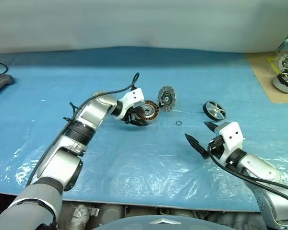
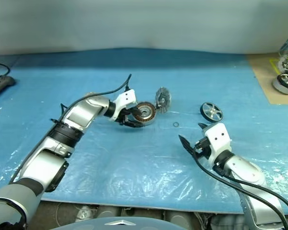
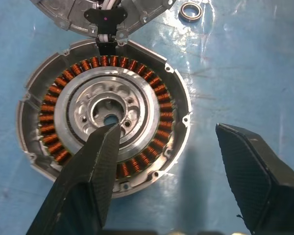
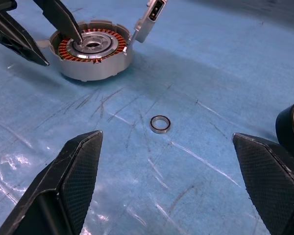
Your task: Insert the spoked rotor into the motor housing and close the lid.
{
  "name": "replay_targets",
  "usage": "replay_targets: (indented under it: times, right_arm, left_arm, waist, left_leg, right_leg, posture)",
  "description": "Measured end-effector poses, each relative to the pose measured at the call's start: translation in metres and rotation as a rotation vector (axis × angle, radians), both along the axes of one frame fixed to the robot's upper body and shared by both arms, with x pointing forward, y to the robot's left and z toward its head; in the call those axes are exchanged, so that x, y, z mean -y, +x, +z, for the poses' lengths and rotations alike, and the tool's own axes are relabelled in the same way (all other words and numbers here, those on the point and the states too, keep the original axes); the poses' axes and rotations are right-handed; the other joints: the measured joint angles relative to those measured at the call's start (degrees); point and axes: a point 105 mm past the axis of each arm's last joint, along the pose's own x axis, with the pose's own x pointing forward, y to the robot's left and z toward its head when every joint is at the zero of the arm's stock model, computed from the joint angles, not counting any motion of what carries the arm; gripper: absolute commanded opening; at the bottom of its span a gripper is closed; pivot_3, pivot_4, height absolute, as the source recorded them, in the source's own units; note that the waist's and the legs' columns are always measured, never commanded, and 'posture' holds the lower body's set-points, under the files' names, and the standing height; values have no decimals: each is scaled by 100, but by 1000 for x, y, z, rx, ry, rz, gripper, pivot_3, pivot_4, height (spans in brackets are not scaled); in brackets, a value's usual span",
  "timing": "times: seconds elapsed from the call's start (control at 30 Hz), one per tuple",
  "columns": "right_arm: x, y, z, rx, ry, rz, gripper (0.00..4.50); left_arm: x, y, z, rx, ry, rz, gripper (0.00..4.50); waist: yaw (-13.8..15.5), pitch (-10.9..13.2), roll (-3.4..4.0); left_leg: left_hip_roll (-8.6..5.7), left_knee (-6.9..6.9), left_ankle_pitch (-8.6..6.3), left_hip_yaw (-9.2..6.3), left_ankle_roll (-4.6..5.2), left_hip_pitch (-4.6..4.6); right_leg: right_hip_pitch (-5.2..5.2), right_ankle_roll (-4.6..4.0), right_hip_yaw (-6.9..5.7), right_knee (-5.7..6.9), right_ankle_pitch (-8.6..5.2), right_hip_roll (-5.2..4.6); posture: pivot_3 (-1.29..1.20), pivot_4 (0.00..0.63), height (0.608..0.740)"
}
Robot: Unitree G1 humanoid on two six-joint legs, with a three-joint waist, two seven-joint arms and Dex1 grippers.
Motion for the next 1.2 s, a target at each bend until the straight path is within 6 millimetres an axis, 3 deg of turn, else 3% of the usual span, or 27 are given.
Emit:
replay_targets:
  times: [0.2, 0.33, 0.43, 0.53, 0.77, 0.97, 1.2]
  right_arm:
    - [-3, 4, 0, 3, 1, 12, 4500]
    - [-4, 4, -1, 7, -5, 17, 4500]
    - [-5, 3, -2, 4, -2, 16, 4500]
    - [-3, 0, -7, -11, -3, 4, 4500]
    - [-1, -3, -12, -23, 3, -17, 4500]
    - [0, -4, -12, -17, 3, -31, 4500]
    - [1, -8, -17, -32, 6, -51, 4500]
  left_arm:
    - [-8, 12, -2, 220, 84, -171, 3318]
    - [8, 7, -1, 209, 15, -267, 3318]
    - [19, 7, 10, 227, -22, -320, 3318]
    - [18, 9, 15, 235, -9, -343, 3318]
    - [12, 8, -2, 249, 196, -446, 3318]
    - [11, 17, 0, 314, 275, -430, 3318]
    - [15, 17, 7, 292, 241, -424, 3318]
  waist:
    - [10, 6, -10]
    - [37, 14, -22]
    - [12, 28, -45]
    - [-1, 28, -46]
    - [17, 35, -56]
    - [44, 41, -68]
    - [59, 56, -92]
  left_leg:
    - [0, 3, -1, -4, -1, -1]
    - [-1, 20, 0, -9, -2, -6]
    - [-2, 25, 1, -8, -3, -7]
    - [-2, 23, 2, -6, -6, -4]
    - [-2, 32, 4, -8, -11, -3]
    - [-6, 59, 7, -9, -21, 8]
    - [-7, 65, 15, -12, -37, 20]
  right_leg:
    - [4, 27, -4, 0, 17, -2]
    - [7, 32, -4, 8, 22, -7]
    - [4, 29, -4, 16, 24, -9]
    - [4, 30, -4, 19, 24, -9]
    - [6, 36, -5, 31, 27, -9]
    - [12, 44, -5, 66, 28, -17]
    - [16, 49, -3, 84, 29, -18]
  posture:
    - [0, 150, 740]
    - [0, 150, 740]
    - [0, 150, 740]
    - [0, 150, 740]
    - [0, 150, 740]
    - [0, 150, 740]
    - [0, 150, 740]
